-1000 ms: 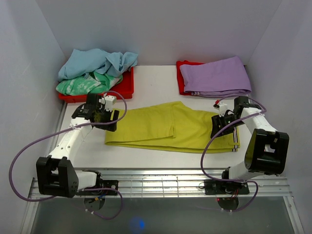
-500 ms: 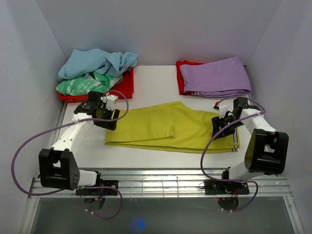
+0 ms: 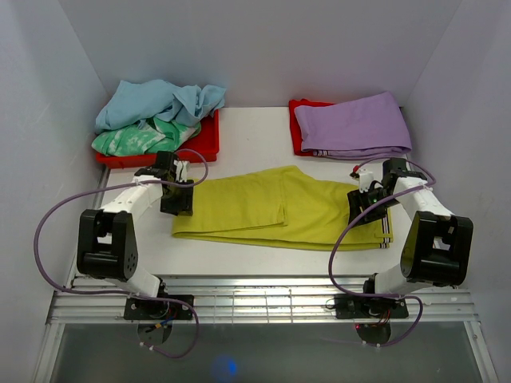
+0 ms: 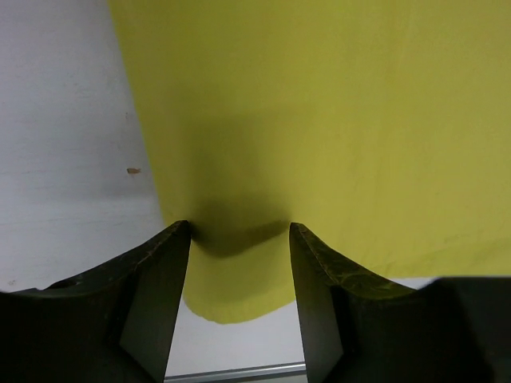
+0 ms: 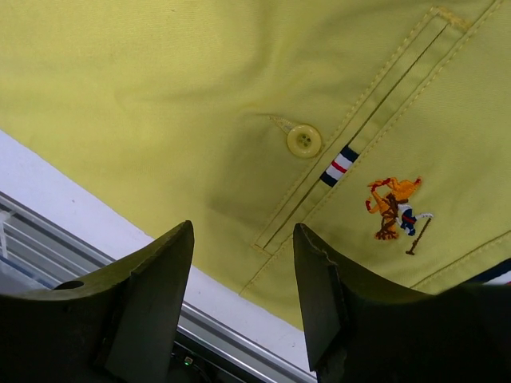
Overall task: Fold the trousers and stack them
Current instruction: Fold the trousers
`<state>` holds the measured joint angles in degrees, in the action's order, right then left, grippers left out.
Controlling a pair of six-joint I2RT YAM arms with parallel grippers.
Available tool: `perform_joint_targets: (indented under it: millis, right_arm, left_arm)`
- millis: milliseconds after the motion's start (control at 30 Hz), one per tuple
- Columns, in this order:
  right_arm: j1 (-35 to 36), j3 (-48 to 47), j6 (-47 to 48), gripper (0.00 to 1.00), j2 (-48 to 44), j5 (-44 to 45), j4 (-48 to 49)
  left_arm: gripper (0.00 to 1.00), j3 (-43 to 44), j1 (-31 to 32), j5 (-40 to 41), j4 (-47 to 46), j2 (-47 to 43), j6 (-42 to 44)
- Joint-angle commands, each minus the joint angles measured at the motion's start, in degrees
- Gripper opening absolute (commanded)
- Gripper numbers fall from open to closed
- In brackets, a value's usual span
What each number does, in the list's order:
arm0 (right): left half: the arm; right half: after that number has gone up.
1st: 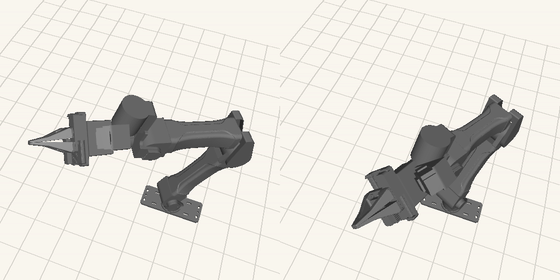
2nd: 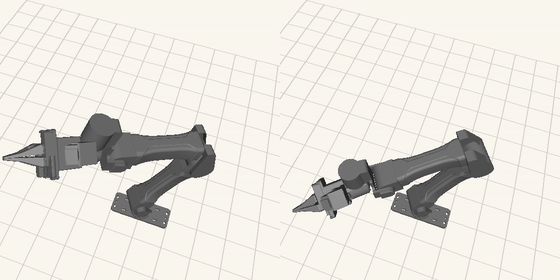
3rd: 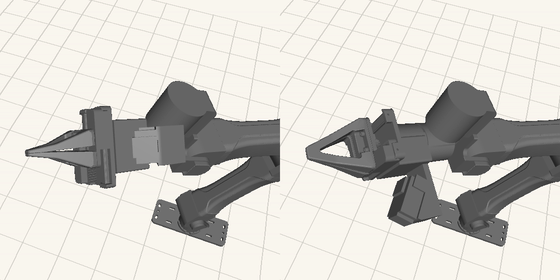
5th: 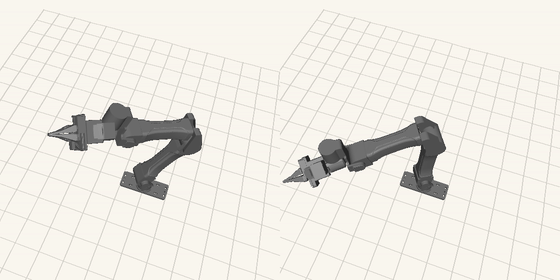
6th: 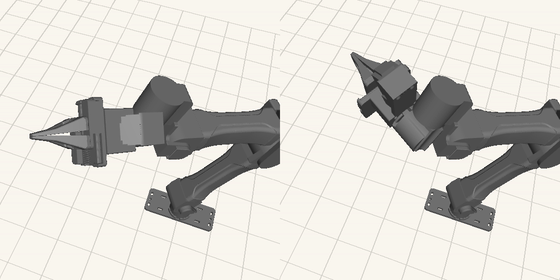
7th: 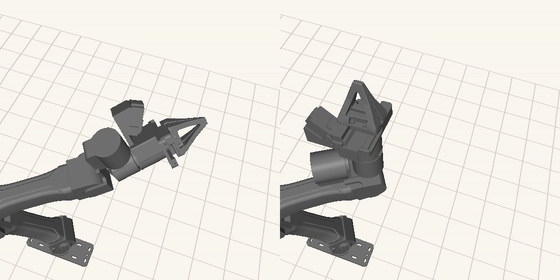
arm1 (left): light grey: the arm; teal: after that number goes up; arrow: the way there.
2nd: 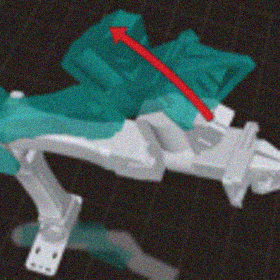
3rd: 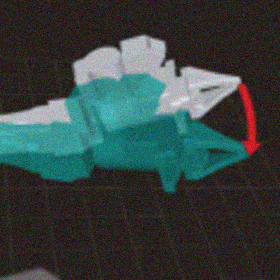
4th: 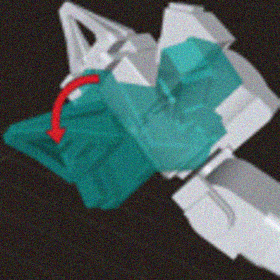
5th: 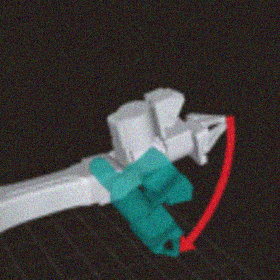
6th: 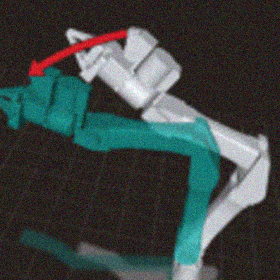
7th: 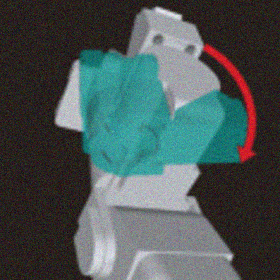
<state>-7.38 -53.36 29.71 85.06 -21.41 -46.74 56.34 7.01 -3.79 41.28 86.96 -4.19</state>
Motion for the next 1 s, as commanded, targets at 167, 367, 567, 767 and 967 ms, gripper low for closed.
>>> perform_joint_targets:
  millis: [167,367,567,767,967]
  right_arm:
    - [-0.1,-1.3,-0.1,0.59,-1.0,0.4,-0.9]
    - [-0.1,1.4,0.3,0.58,-0.7,2.8,1.0]
    - [-0.1,2.3,0.7,0.57,0.5,6.1,2.4]
    - [-0.1,1.9,0.4,0.45,3.9,12.6,2.8]
    - [-0.1,2.1,-0.1,0.43,6.5,16.3,3.3]
  left_arm:
    - [0.47,1.6,-0.1,1.8,-3.2,4.4,-2.0]
    - [0.17,1.8,0.0,2.6,-3.3,4.7,-1.7]
    - [0.0,1.8,-0.1,2.9,-2.9,3.9,-0.8]
    - [0.0,1.2,-3.2,2.7,-1.8,1.4,2.2]
    - [0.0,1.4,-10.6,-4.8,-0.4,0.4,11.6]
